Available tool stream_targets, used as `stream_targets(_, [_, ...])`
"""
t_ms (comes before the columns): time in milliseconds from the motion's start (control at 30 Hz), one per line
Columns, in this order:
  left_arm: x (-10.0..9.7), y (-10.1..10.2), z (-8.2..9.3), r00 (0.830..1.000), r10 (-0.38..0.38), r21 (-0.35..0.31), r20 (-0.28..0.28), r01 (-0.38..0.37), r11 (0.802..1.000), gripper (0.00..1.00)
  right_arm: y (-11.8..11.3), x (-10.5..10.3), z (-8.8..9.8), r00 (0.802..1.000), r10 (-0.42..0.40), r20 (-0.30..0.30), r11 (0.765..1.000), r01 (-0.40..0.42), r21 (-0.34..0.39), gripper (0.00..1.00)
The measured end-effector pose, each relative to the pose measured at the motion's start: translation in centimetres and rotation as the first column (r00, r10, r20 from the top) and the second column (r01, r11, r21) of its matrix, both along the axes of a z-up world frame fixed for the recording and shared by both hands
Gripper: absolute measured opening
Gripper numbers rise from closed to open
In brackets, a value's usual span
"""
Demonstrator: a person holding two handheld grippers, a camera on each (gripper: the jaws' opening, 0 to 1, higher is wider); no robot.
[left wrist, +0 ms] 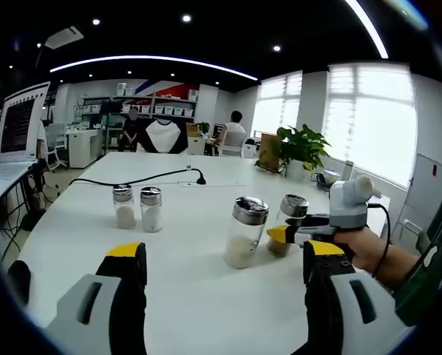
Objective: Rotate the seasoning bottle until the label or dispensing opening points toward the visible target arrow and the bottle remains upright within the marked orientation range
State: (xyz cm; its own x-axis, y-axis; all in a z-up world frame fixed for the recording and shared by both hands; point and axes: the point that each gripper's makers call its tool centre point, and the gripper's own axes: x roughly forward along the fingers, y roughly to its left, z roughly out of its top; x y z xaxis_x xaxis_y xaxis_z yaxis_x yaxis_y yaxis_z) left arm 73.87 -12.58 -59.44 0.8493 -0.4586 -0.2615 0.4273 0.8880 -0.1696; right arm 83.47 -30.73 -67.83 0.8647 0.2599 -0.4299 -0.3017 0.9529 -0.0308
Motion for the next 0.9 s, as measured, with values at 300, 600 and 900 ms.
stream_targets(300, [0.0, -0.1, 0.2, 1.0, -0.005, 0.003, 0.002, 0.005, 1.0, 0.92, -0.2, -0.5, 0.6, 1.0, 0.025, 0.002, 1.0, -0.025, 0.019, 0.57])
stream_targets(600, [0.1, 0.0, 0.3, 1.0, -0.003, 0.004, 0.005, 0.003, 1.0, 0.92, 0.4, -1.1, 1.3, 0.987, 0.158, 0.014, 0.986, -0.159, 0.053, 0.66])
stream_targets(900, [0.1, 0.1, 0.5, 1.0, 0.002, 0.004, 0.01, -0.002, 1.0, 0.92, 0.2, -1.2, 1.4, 0.963, 0.27, 0.01, 0.959, -0.269, 0.085, 0.71])
